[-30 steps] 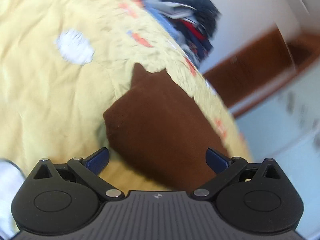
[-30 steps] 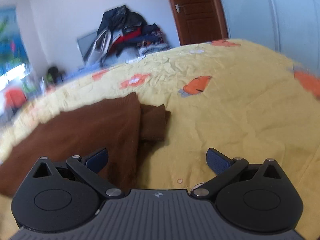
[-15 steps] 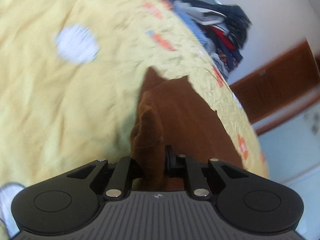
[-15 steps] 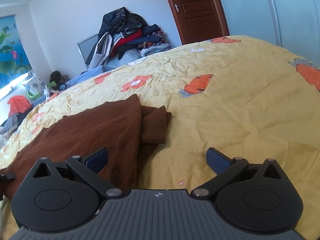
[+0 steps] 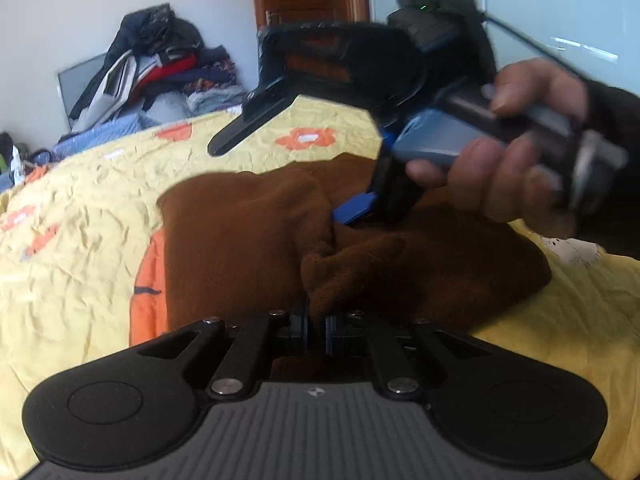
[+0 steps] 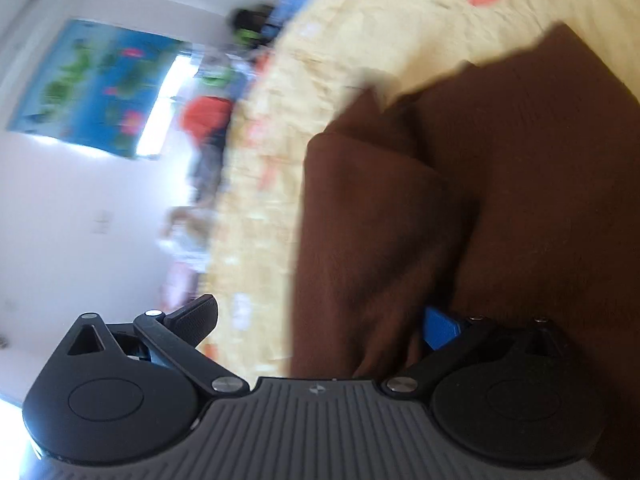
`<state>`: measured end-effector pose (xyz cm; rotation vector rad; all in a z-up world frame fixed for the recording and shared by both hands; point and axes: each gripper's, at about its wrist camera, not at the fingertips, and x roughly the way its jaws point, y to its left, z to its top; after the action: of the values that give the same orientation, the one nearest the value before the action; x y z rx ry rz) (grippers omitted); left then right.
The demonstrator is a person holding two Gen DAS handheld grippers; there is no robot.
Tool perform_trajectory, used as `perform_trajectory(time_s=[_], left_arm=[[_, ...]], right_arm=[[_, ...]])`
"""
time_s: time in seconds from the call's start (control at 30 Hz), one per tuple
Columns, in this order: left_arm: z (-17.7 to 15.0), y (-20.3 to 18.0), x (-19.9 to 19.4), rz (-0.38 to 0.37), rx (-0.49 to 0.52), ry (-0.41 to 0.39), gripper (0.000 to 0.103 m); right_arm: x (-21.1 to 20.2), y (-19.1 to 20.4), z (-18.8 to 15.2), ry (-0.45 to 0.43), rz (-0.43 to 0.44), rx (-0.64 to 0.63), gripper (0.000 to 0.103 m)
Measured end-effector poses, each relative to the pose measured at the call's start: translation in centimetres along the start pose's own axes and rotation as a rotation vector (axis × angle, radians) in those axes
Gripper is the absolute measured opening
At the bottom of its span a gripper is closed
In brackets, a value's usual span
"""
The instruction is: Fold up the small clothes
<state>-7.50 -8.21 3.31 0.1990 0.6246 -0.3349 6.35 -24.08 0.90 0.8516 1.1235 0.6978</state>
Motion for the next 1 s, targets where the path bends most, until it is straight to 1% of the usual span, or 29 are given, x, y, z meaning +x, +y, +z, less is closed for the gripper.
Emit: perform_trajectory(time_s=[0.1, 0.13, 0.17, 0.2, 0.3, 0.33, 0.37, 0.4, 0.43, 0.53, 0.6, 0.67, 0.77, 0.8, 0.83, 0.87, 0.9, 0.93, 1.0], left_arm=[[0.0, 0.2, -0.1, 0.0, 0.028, -0.012, 0.007], [-0.1, 0.0, 0.0, 0.001, 0.042, -0.012, 0.007], [-0.2, -0.1, 0.1, 0.001, 0.056, -0.016, 0.007], [-0.4, -0.3, 0.1, 0.002, 0.071, -0.02, 0.007], [-0.3, -0.7, 0.4, 0.003, 0.093, -0.029, 0.007], [-0.3, -0.8, 0.5, 0.006, 0.101, -0.028, 0.007], [-0.4, -1.0, 0.4, 0.008, 0.109, -0.031, 0.007], [-0.3, -1.2, 0.5, 0.006, 0.121, -0.033, 0.007], [-0.2, -1.8, 0.2, 0.007, 0.143, -0.041, 0.007], [0.6, -3.7, 0.0, -0.027, 0.23, -0.097, 0.007], [1.4, -5.3, 0.2, -0.072, 0.271, -0.137, 0.007], [1.8, -7.0, 0.8, -0.13, 0.295, -0.15, 0.007], [1.4, -9.3, 2.5, -0.207, 0.323, -0.129, 0.007], [1.0, -10.0, 3.0, -0.224, 0.339, -0.109, 0.007], [0.5, -10.4, 3.7, -0.226, 0.353, -0.088, 0.007], [-0.1, -10.6, 4.0, -0.218, 0.363, -0.088, 0.007], [-0.4, -10.7, 3.9, -0.213, 0.379, -0.107, 0.007], [-0.5, -10.6, 3.8, -0.213, 0.394, -0.111, 0.007], [-0.4, -9.7, 3.3, -0.241, 0.383, -0.115, 0.009]], right_arm=[[-0.1, 0.1, 0.4, -0.023, 0.02, -0.015, 0.103], [-0.1, 0.0, 0.6, -0.034, 0.023, -0.013, 0.1], [-0.2, 0.0, 0.7, -0.04, 0.015, -0.014, 0.094], [-0.1, 0.0, 1.0, -0.042, -0.002, -0.017, 0.092], [0.0, -0.4, 1.5, -0.026, -0.042, -0.04, 0.078], [0.2, -0.4, 1.6, -0.021, -0.058, -0.055, 0.066], [0.1, -0.5, 1.3, -0.018, -0.072, -0.077, 0.041], [0.1, -0.6, 1.3, -0.012, -0.083, -0.092, 0.026], [-0.2, -0.9, 1.2, -0.007, -0.085, -0.097, 0.019], [-2.1, -0.4, 0.8, -0.057, -0.081, -0.169, 0.018], [-4.6, 0.3, 0.8, -0.098, -0.089, -0.206, 0.018], [-7.7, 0.2, 0.8, -0.14, -0.105, -0.226, 0.018], [-11.4, -2.3, 0.3, -0.182, -0.175, -0.185, 0.018], [-12.2, -3.4, -0.2, -0.191, -0.199, -0.165, 0.018], [-12.8, -4.6, -0.6, -0.198, -0.209, -0.14, 0.018], [-13.1, -5.7, -1.1, -0.207, -0.212, -0.112, 0.018], [-13.2, -6.7, -1.5, -0.213, -0.21, -0.088, 0.017], [-13.3, -7.6, -1.8, -0.227, -0.187, -0.066, 0.017], [-13.0, -8.6, -2.3, -0.251, -0.145, -0.032, 0.016]])
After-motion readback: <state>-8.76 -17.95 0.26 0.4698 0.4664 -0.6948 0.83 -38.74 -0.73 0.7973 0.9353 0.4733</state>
